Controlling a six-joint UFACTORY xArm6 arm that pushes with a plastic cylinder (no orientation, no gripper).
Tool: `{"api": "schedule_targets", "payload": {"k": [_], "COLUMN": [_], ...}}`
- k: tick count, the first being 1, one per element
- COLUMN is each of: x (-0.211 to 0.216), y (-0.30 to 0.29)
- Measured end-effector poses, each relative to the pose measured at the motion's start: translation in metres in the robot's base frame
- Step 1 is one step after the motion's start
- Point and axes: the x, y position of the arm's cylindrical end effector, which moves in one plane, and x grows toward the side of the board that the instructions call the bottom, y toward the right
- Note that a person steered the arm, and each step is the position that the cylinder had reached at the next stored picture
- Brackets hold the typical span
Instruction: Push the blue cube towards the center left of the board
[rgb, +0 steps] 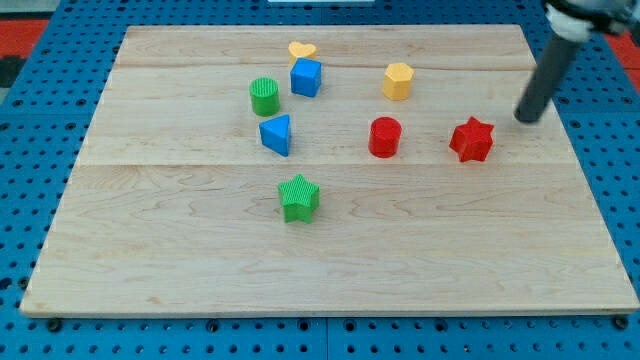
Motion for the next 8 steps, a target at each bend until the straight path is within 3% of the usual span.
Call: {"api": "schedule_targets", "payload": {"k": [1,2,3,4,5,8], "x": [-0.056,-0.07,-0.032,-0.049,-0.065,-0.09], "y": [-0.078,-0.176,-0.219,-0.286,-0.328,-0.372]}}
